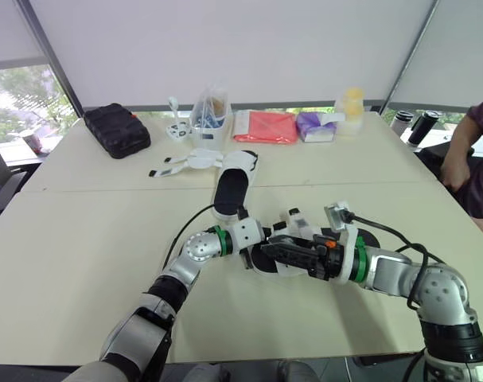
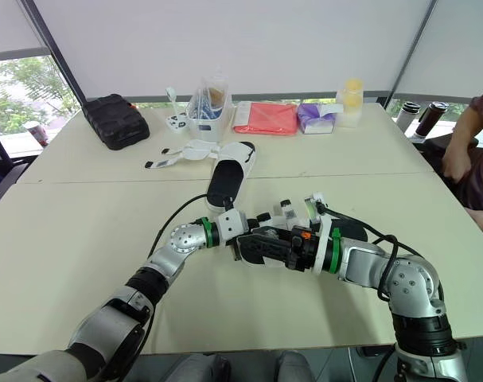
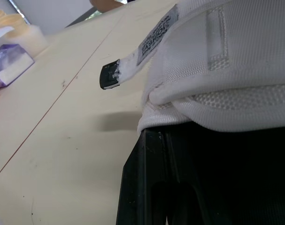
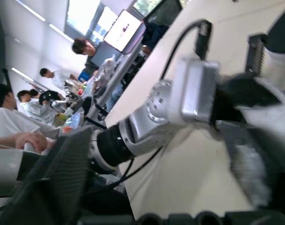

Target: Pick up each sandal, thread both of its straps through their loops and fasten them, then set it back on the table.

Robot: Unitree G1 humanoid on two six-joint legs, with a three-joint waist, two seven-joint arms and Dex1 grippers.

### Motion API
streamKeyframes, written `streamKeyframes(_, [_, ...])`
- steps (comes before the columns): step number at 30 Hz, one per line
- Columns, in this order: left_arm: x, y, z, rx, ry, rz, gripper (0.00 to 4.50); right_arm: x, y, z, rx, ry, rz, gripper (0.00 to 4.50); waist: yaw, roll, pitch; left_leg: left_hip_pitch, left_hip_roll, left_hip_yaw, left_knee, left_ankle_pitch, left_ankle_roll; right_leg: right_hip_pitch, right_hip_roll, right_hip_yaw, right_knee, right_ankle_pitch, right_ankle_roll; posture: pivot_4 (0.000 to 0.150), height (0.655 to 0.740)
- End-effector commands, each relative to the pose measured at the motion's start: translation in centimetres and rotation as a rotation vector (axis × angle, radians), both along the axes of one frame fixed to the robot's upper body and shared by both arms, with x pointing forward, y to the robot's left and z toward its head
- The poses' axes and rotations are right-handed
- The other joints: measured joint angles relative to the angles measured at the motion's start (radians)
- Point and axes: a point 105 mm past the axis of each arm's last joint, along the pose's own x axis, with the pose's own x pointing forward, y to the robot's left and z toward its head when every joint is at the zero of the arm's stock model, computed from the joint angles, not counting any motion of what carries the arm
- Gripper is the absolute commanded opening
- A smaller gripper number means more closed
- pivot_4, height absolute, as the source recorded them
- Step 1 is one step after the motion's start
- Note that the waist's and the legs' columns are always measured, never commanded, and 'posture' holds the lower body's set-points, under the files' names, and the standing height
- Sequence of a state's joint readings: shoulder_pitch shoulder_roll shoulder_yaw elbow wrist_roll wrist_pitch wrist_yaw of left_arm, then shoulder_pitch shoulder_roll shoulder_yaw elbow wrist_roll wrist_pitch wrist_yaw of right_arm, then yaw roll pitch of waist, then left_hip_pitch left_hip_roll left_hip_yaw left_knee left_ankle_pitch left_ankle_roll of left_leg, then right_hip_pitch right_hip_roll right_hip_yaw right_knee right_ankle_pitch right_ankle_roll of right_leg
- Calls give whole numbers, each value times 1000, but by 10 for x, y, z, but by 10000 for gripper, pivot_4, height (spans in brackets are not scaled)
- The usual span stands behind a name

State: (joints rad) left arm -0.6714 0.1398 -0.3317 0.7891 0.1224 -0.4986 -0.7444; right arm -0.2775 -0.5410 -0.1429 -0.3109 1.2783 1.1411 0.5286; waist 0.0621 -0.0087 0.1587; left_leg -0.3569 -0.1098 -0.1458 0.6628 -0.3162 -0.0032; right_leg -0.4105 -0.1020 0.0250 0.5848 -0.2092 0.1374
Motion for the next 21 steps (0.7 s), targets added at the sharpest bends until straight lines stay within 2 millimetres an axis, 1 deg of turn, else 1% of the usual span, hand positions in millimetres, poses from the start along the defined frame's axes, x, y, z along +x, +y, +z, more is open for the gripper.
streamKeyframes(1, [-4,13,-39,105,122,42,0,12,-10,19,-43,-133,-65,44659,0,0,0,0,0,0,0,0,0,0,0,0,0,0,0,1500,7400])
streamKeyframes(4, [-4,14,-39,108,123,38,0,27,-20,47,-125,-337,-101,44659,-1,1,0,0,0,1,0,0,0,0,0,0,0,0,0,1500,7400])
streamKeyframes(5, [-4,14,-39,110,123,36,0,33,-23,53,-177,-406,-108,44659,-1,1,0,0,0,1,0,0,0,0,0,0,0,0,0,1500,7400])
streamKeyframes(7, [-5,14,-40,112,124,33,0,36,-24,55,-251,-489,-82,44659,0,1,0,1,0,1,0,0,0,1,1,0,0,0,1,1500,7400])
streamKeyframes(8, [-5,14,-40,111,124,33,0,39,-25,54,-299,-536,-75,44659,0,1,0,1,1,1,0,0,0,1,1,0,0,0,1,1500,7400])
streamKeyframes(11, [-4,14,-39,112,124,34,0,42,-22,34,-471,-647,25,44659,-1,1,0,1,1,2,0,0,0,1,1,0,0,0,1,1500,7400])
streamKeyframes(13, [-4,14,-39,111,124,36,0,42,-20,26,-481,-639,76,44659,-1,1,0,1,1,2,1,0,0,1,1,0,0,0,1,1500,7400])
streamKeyframes(17, [-3,16,-39,112,122,43,0,35,-18,20,-467,-622,178,44659,0,1,0,1,1,1,1,0,0,0,0,0,0,0,1,1500,7400])
streamKeyframes(19, [-3,19,-39,111,122,53,0,44,-27,22,-499,-651,139,44659,0,1,0,0,1,1,1,0,0,0,0,0,0,0,0,1500,7400])
streamKeyframes(21, [-3,22,-40,110,123,63,0,53,-40,25,-533,-692,77,44659,-1,1,0,1,1,1,1,0,0,1,0,0,0,0,0,1500,7400])
